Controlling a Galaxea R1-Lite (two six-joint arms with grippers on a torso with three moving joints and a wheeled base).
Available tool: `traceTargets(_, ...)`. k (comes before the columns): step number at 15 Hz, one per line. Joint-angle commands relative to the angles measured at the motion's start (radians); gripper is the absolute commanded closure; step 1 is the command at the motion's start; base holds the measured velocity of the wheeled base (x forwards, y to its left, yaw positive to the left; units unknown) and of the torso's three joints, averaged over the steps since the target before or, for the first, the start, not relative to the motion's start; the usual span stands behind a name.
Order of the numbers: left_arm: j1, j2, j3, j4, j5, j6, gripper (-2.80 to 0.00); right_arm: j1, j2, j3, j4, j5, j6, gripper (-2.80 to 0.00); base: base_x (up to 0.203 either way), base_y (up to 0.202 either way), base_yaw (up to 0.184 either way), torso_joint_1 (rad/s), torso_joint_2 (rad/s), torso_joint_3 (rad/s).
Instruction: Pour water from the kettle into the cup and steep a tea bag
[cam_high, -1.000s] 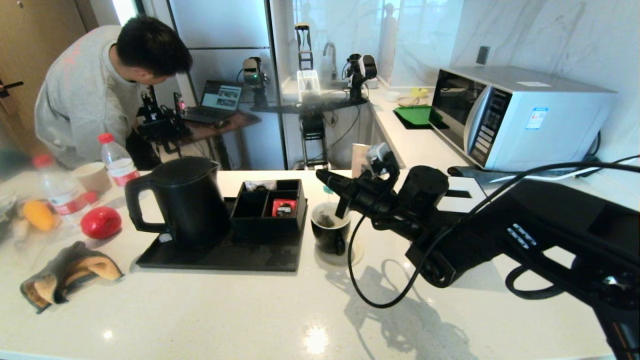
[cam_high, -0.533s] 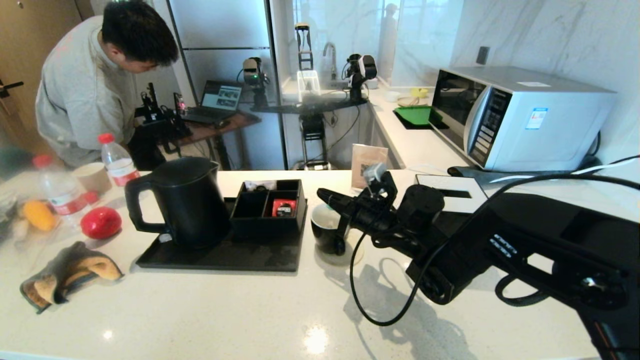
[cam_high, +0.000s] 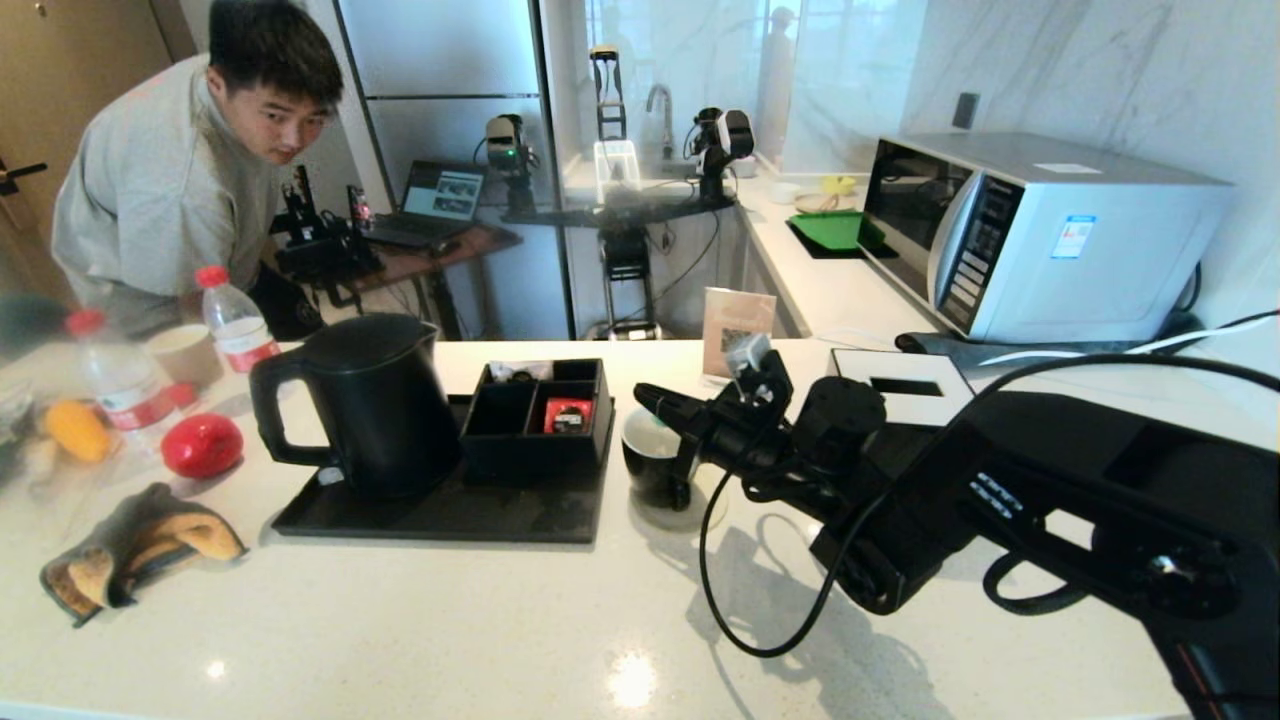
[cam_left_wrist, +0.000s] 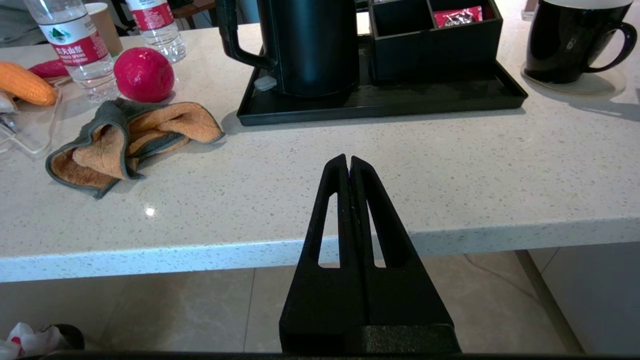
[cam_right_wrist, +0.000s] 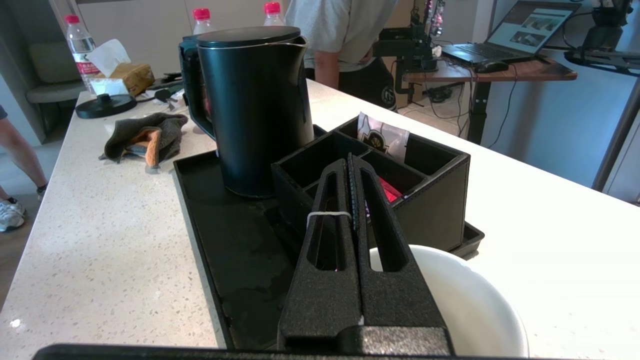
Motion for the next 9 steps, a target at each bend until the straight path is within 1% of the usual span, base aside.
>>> traceTargets(1,0.000,0.000,0.000,0.000,0.000,0.000,0.00,-0.002,-0.014,-0.007,-0.006,0.002,0.003,0.00,0.000,0.000,0.000,0.000,0.00,0.000)
traceTargets(5,0.000,0.000,0.000,0.000,0.000,0.000,0.00,-0.003,-0.064,-0.003,-0.001,0.001,0.004,0.00,0.000,0.000,0.000,0.000,0.00,0.000)
traceTargets(9,0.000,0.000,0.000,0.000,0.000,0.000,0.00,-0.002,-0.127,-0.028,0.054,0.001,0.004,0.00,0.000,0.000,0.000,0.000,0.00,0.000)
